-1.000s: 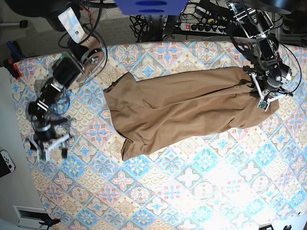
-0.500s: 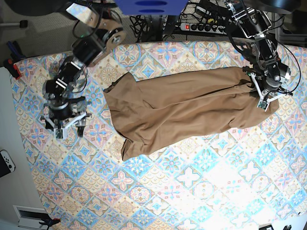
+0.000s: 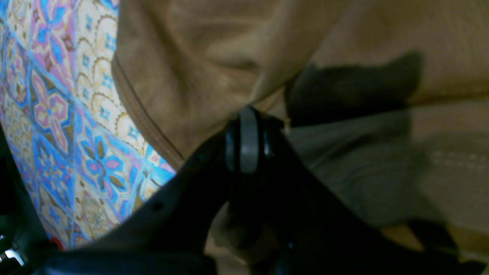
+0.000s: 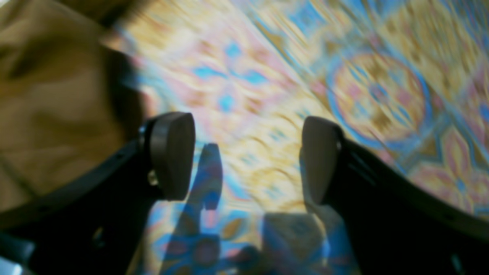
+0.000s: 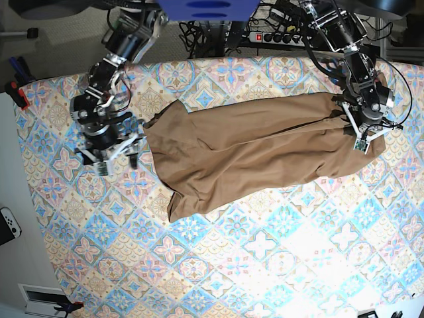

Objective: Layout the t-shirt on the table in an organized manner, then fold the t-shirt properly
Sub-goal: 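Grasp the shirt end near the right gripper again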

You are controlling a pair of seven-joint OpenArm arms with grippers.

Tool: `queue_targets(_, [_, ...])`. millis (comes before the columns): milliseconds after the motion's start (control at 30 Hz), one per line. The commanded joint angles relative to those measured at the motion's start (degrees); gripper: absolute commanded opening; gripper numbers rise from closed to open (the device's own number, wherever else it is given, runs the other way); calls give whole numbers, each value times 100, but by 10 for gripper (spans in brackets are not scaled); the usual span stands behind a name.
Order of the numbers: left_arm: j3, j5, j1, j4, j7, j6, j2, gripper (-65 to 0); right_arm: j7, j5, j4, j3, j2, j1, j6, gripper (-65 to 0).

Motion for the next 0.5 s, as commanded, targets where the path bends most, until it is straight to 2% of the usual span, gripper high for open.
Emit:
queue_targets(0, [0,120,33,-120,230,-78,24,-650,28,159,196,-151,-2,4,14,-223])
queue_targets(133, [0,120,42,-120,230,-78,33,-650,-456,256,371,-529,-2,-22,14,-223])
queue_targets(467, [-26,120,51,-120,230,-78,33,-650,-552,265,240,-1004,-9,-137,14,-223])
